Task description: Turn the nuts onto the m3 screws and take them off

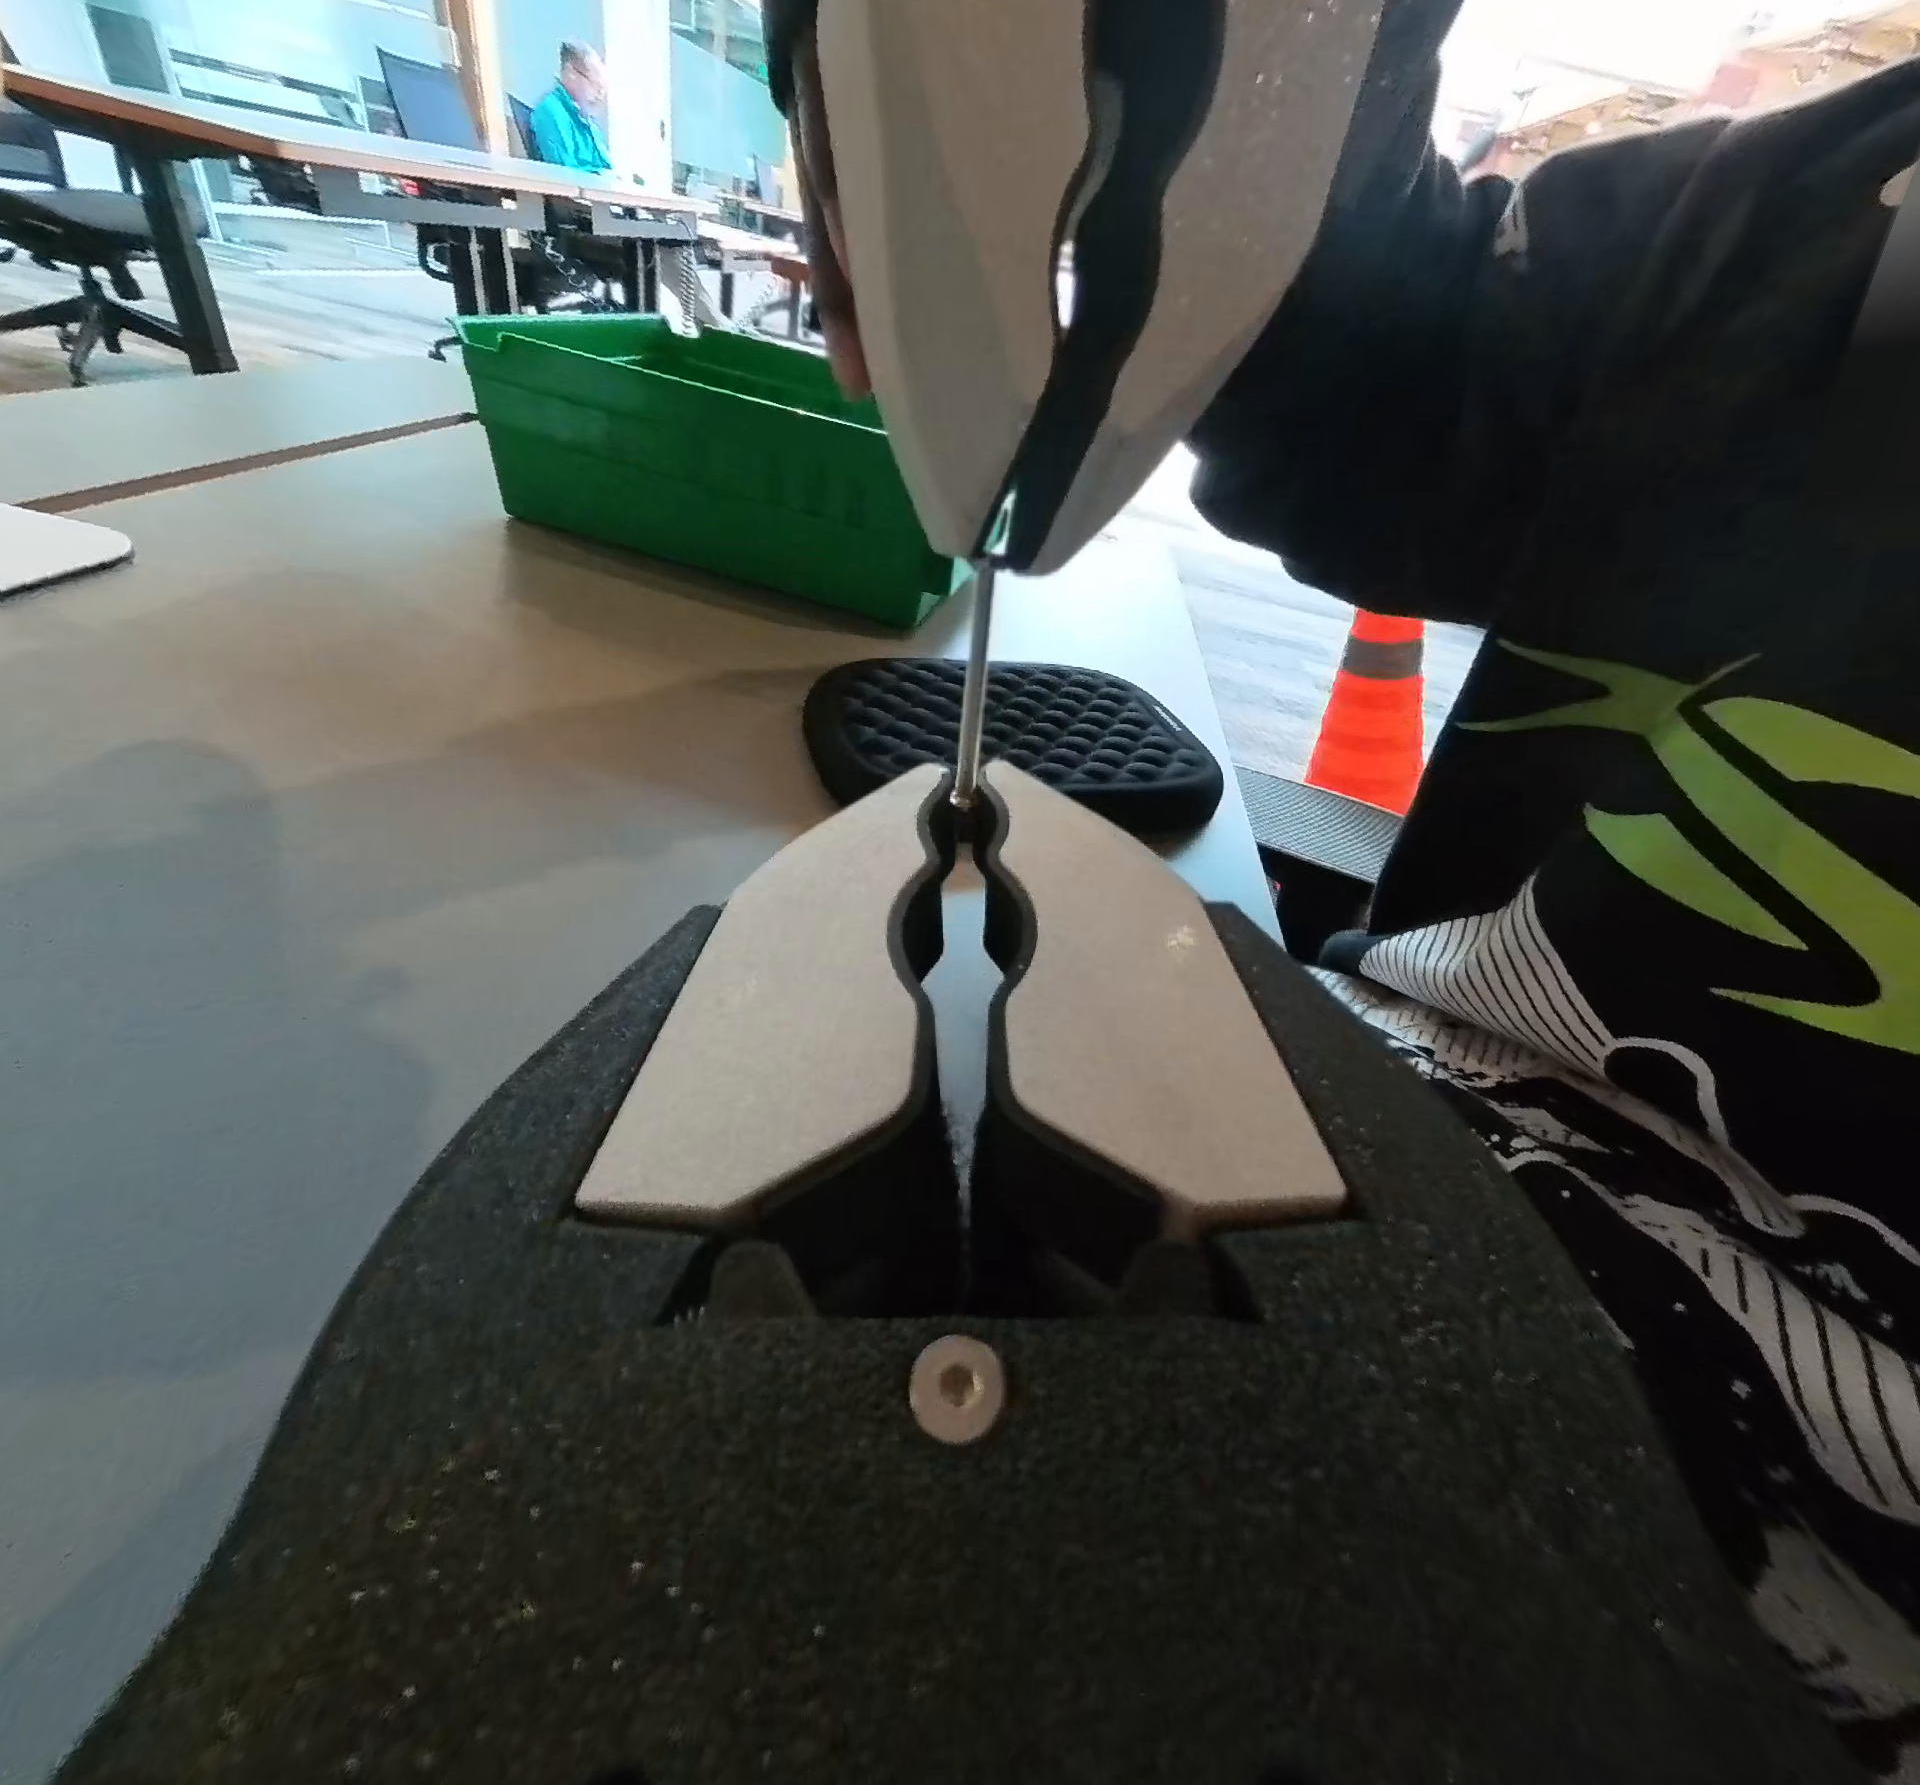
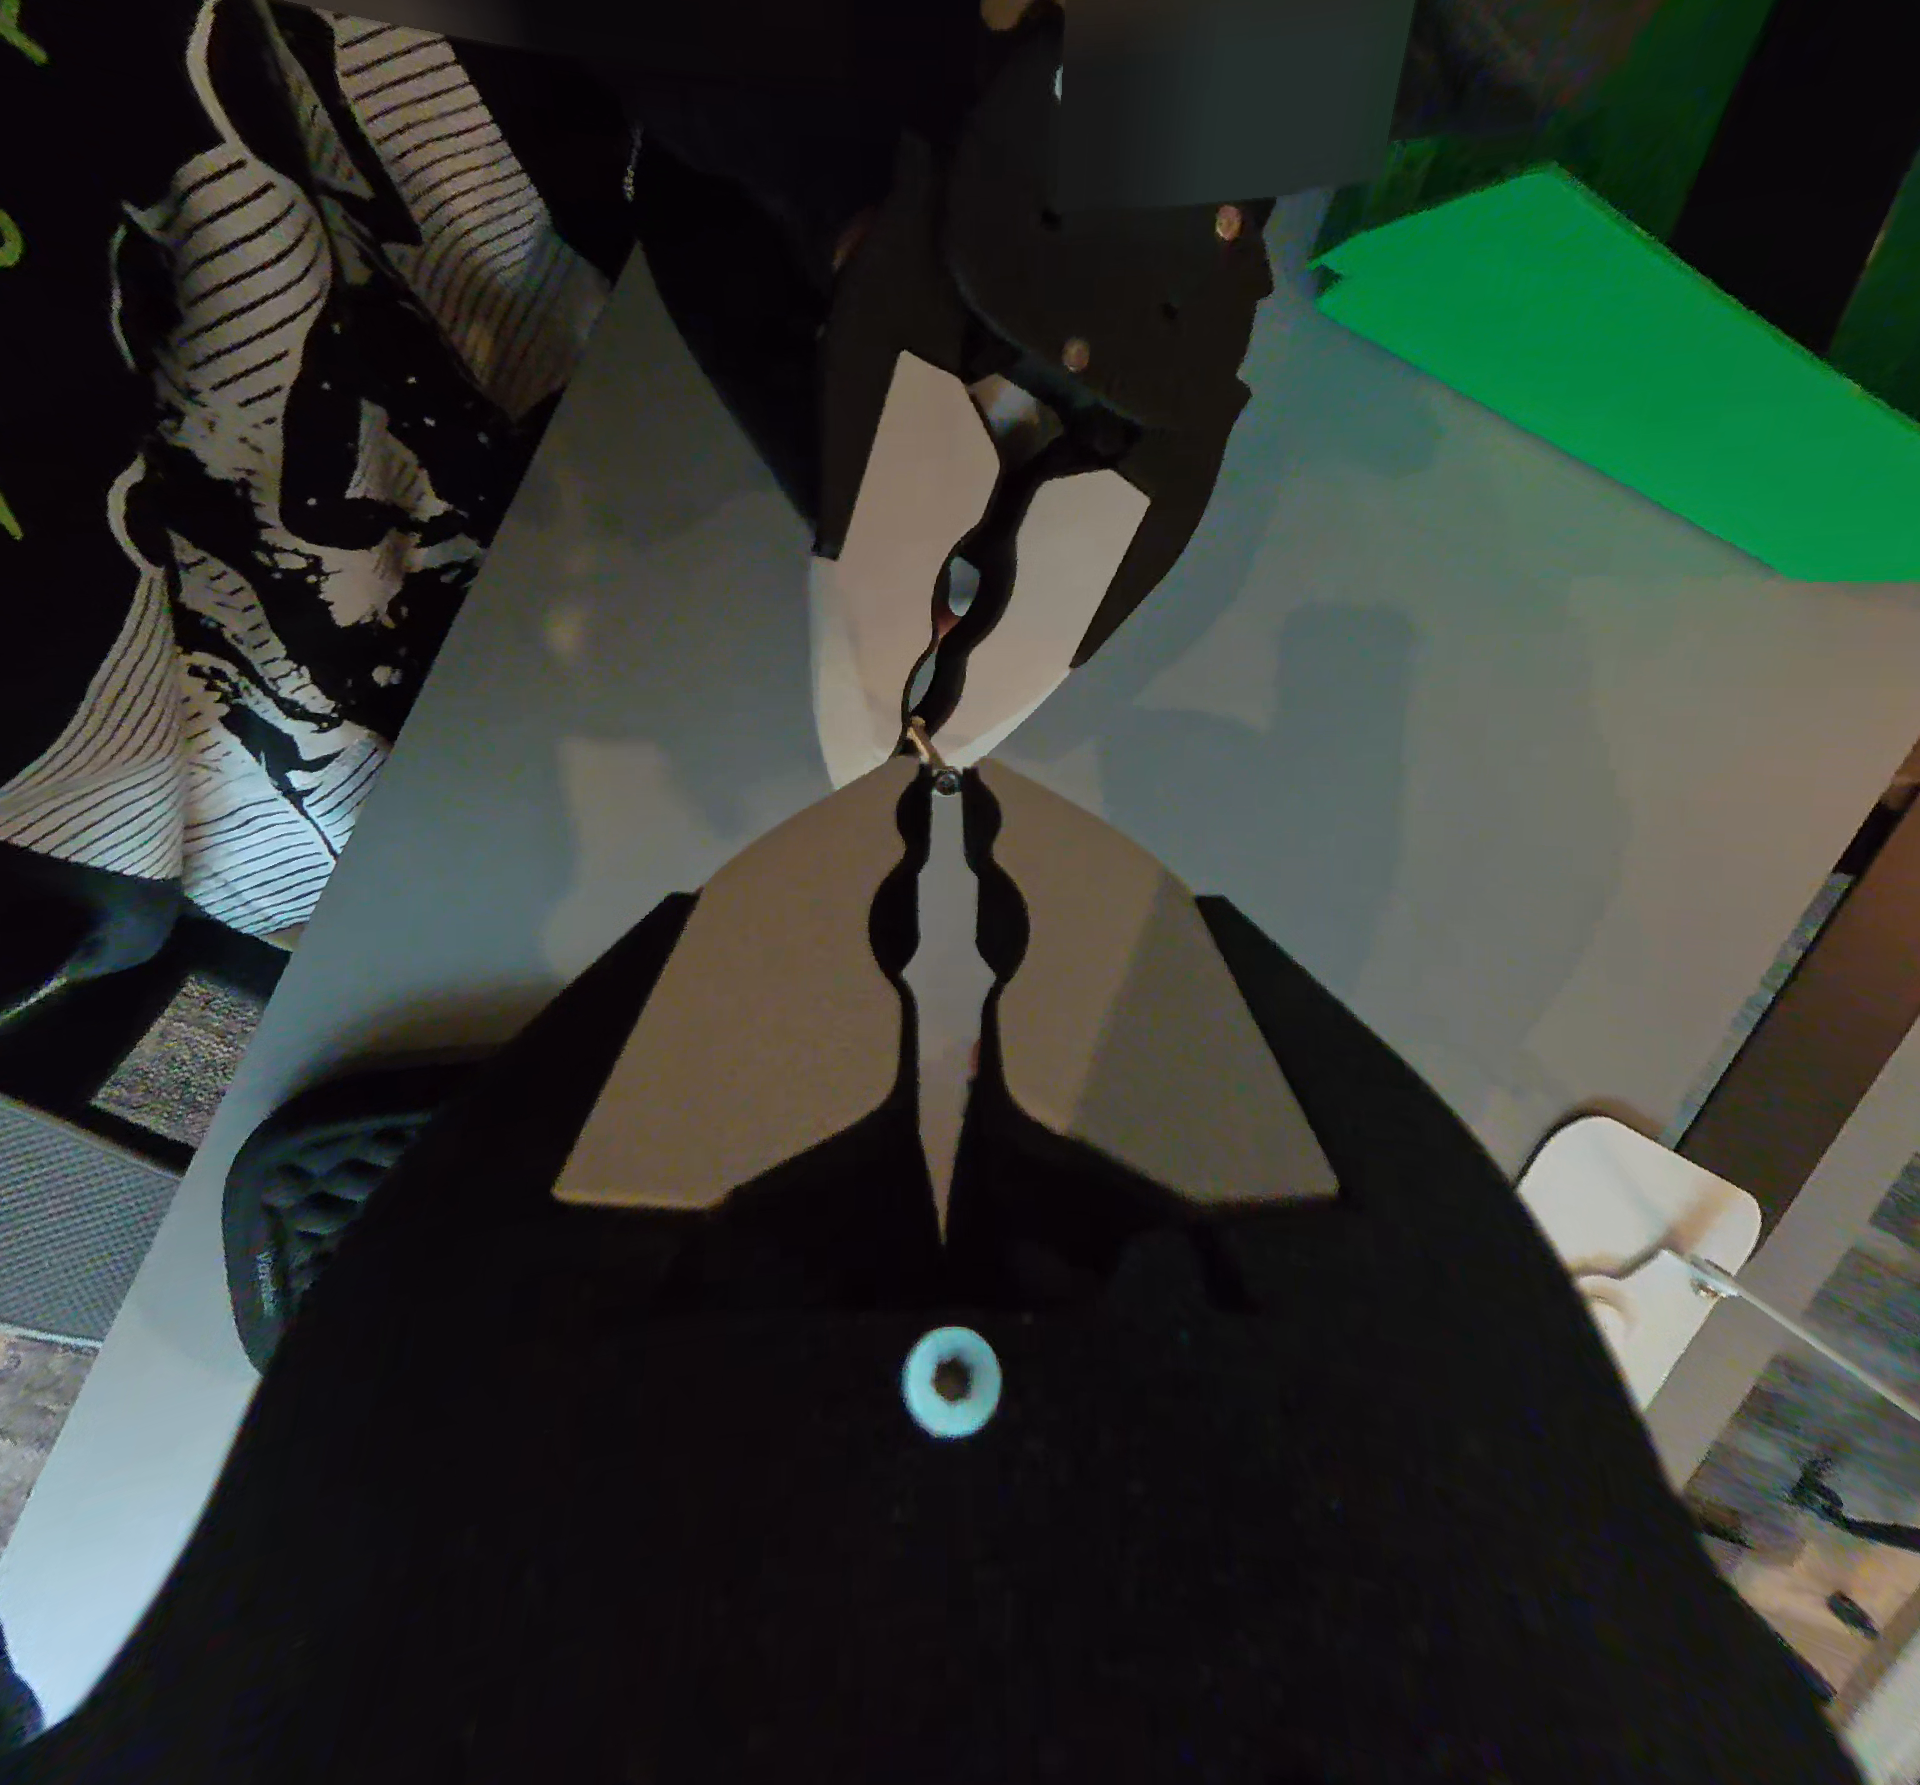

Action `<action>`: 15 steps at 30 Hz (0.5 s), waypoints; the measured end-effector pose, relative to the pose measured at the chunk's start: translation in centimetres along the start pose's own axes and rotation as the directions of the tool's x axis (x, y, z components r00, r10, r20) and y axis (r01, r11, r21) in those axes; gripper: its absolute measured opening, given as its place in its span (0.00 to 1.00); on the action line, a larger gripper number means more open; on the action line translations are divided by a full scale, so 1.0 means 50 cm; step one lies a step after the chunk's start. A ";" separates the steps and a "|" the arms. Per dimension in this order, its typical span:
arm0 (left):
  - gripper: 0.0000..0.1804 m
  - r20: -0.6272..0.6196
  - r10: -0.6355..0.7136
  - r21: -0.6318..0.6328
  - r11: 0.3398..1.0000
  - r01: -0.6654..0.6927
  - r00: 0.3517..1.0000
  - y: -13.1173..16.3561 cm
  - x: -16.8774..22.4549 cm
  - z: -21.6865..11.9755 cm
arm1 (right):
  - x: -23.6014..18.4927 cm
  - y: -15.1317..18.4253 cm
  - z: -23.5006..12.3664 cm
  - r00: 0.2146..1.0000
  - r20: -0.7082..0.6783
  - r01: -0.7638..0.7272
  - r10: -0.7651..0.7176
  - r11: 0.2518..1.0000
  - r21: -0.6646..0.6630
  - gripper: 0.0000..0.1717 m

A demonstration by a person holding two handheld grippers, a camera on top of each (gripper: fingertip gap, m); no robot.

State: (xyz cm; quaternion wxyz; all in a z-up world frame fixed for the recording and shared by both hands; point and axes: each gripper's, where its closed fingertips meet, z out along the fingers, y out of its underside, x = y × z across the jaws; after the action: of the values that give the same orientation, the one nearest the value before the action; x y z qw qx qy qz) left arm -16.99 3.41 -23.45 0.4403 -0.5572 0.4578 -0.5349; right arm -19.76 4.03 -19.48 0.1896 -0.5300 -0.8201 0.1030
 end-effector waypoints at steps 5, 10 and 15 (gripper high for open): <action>0.01 -0.004 -0.004 0.009 1.000 0.004 1.000 -0.002 0.000 -0.001 | 0.002 0.001 0.002 1.000 0.000 -0.010 0.010 1.000 -0.006 0.03; 0.01 -0.009 -0.011 0.023 1.000 0.011 1.000 -0.006 -0.001 -0.004 | 0.000 0.001 0.002 1.000 0.012 -0.007 0.007 1.000 -0.005 0.05; 0.01 -0.019 -0.003 0.021 1.000 0.004 1.000 -0.005 0.003 -0.004 | 0.009 -0.004 -0.008 1.000 -0.005 -0.007 0.007 0.999 0.033 0.08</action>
State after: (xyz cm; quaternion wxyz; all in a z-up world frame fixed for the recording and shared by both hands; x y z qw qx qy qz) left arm -17.17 3.33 -23.18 0.4407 -0.5482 0.4554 -0.5459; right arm -19.91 4.34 -18.97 0.2000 -0.5299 -0.8160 0.1159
